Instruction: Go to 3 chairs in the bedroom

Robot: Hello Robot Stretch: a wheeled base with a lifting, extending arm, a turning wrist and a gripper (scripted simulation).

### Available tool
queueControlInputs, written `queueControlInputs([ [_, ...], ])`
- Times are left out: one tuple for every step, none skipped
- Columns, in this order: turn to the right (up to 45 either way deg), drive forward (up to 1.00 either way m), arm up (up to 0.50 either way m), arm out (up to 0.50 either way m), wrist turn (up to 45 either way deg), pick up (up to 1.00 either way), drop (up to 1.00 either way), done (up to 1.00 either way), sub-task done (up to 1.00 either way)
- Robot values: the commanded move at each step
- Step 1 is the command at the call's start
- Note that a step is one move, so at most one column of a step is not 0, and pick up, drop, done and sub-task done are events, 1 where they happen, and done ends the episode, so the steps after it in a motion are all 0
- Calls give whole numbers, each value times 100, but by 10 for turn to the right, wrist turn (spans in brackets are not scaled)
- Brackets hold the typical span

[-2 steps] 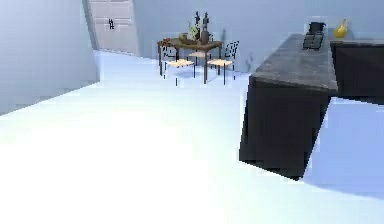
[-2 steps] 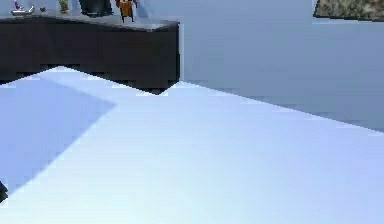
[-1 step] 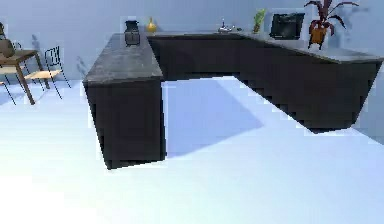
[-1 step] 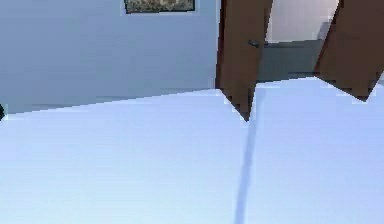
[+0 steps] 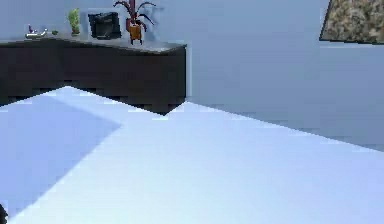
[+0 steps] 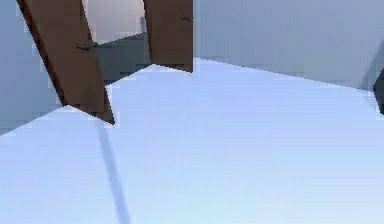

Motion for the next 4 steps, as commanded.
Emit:
queueControlInputs([
  [450, 0, 0, 0, 0, 0, 0, 0, 0],
  [420, 0, 0, 0, 0, 0, 0, 0, 0],
  [0, 100, 0, 0, 0, 0, 0, 0, 0],
  [30, 0, 0, 0, 0, 0, 0, 0, 0],
])
